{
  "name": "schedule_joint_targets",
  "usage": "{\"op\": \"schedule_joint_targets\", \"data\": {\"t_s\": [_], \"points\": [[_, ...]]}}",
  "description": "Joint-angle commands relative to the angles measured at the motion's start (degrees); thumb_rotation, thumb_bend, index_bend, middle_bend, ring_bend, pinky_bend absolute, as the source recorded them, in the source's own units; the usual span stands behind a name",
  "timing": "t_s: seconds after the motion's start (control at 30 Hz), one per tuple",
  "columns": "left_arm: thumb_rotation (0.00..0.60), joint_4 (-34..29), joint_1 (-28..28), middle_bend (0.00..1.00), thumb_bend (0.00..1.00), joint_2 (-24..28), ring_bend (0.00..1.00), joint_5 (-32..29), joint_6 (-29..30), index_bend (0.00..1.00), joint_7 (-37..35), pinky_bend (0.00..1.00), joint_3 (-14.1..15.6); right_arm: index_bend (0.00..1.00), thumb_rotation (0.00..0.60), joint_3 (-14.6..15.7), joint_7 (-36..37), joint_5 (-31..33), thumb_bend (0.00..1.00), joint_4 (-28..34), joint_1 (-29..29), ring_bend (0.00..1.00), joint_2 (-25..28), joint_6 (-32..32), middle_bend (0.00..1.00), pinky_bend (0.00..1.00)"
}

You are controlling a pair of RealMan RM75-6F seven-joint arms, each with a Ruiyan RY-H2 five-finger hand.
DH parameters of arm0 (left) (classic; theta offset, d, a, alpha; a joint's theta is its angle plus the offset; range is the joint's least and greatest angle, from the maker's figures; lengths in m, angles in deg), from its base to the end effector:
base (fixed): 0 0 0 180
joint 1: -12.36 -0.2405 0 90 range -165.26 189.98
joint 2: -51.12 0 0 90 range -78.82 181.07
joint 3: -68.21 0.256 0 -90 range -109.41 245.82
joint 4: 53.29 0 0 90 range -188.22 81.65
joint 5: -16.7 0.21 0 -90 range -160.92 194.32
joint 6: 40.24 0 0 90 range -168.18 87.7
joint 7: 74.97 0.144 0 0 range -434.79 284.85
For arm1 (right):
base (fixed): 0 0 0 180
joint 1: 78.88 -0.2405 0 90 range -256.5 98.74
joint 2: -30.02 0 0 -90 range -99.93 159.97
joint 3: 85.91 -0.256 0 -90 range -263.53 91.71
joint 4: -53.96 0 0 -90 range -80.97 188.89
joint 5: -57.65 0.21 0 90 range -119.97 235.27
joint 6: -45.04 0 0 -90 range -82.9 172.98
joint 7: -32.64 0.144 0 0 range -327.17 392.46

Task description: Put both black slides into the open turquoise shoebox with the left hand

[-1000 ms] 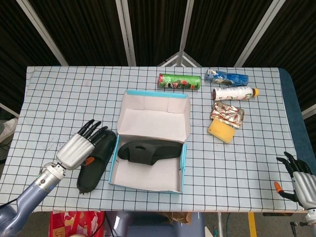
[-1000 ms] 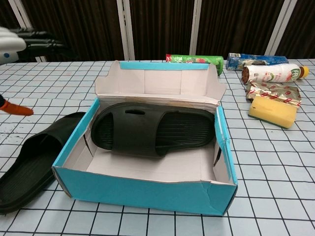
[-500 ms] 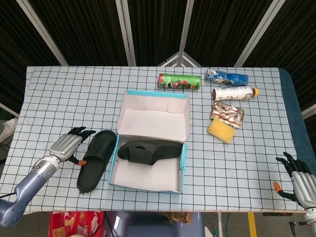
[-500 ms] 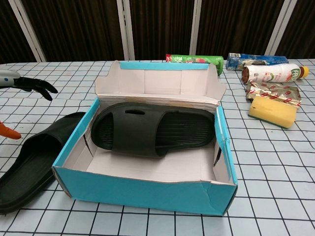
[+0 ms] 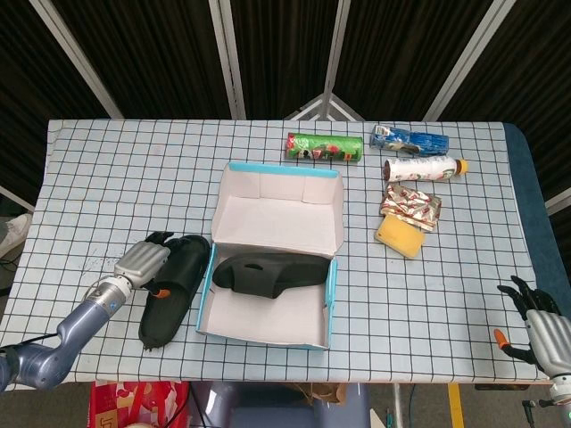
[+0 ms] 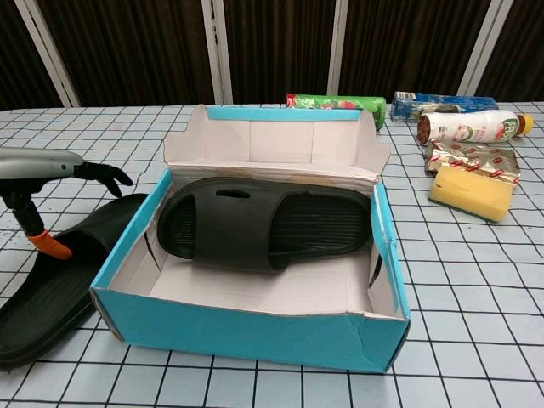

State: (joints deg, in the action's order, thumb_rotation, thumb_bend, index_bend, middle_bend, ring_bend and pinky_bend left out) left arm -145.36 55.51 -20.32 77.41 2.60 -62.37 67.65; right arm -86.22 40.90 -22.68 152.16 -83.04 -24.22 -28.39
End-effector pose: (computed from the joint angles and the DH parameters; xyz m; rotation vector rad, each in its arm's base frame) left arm -0.2152 0.3230 0.0338 -2.0001 -1.1017 -0.5819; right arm -0.3331 -0.1620 0.1789 1.3573 -1.1918 0.7443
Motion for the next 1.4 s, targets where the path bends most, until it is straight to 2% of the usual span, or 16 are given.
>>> {"op": "schedule_joint_targets", "data": {"t_s": [0.03,0.33,0.6,0.83,1.03,1.2,1.3,1.33,1.4], "points": [[0.6,1.3,0.6,0.16,0.16,-1.6,0.0,-1.1,0.3,0.14,2.1,0.0,0.2,0.19,0.6,0.1,-0.1,0.0,0.39,0.0,0.0,0.13,0.0,0.1,0.05,0.07],[0.6,2.5,2.3,0.19,0.16,-3.8,0.0,-2.7,0.5,0.17,8.5,0.0,1.2,0.19,0.6,0.1,0.1,-0.1,0.39,0.0,0.1,0.13,0.1,-0.1,0.05,0.07],[0.6,2.5,3.0,0.3,0.16,-5.0,0.0,-4.1,2.5,0.3,14.0,0.0,2.1,0.19,0.6,0.1,0.3,-0.3,0.39,0.0,0.1,0.13,0.1,-0.2,0.05,0.07],[0.6,2.1,3.1,0.41,0.17,-4.5,0.0,-4.7,5.1,0.41,16.5,0.0,1.7,0.19,0.6,0.2,0.2,-0.3,0.39,0.1,0.1,0.13,0.1,0.0,0.05,0.07],[0.6,-2.6,3.2,0.44,0.2,2.1,0.0,-4.1,8.9,0.45,18.7,0.0,0.3,0.19,0.6,0.2,0.3,0.0,0.39,0.2,0.0,0.13,0.3,0.3,0.05,0.07],[0.6,-10.3,4.1,0.43,0.2,12.0,0.0,-4.3,10.8,0.45,19.2,0.0,-2.7,0.19,0.6,0.3,0.3,-0.3,0.39,0.5,0.0,0.13,0.4,0.2,0.05,0.07],[0.6,-15.1,4.8,0.43,0.25,17.2,0.0,-0.1,14.0,0.46,21.5,0.0,-4.5,0.19,0.6,0.3,0.2,-0.3,0.39,0.7,0.0,0.13,0.4,0.3,0.05,0.07],[0.6,-16.4,5.1,0.43,0.27,18.5,0.0,3.0,16.1,0.46,23.1,0.0,-5.3,0.19,0.6,0.3,0.1,-0.4,0.39,0.8,-0.1,0.13,0.4,0.3,0.05,0.07],[0.6,-17.8,5.3,0.44,0.3,19.6,0.0,7.7,18.8,0.46,25.3,0.0,-6.0,0.19,0.6,0.4,0.2,-0.5,0.39,0.9,0.0,0.13,0.5,0.3,0.05,0.07]]}}
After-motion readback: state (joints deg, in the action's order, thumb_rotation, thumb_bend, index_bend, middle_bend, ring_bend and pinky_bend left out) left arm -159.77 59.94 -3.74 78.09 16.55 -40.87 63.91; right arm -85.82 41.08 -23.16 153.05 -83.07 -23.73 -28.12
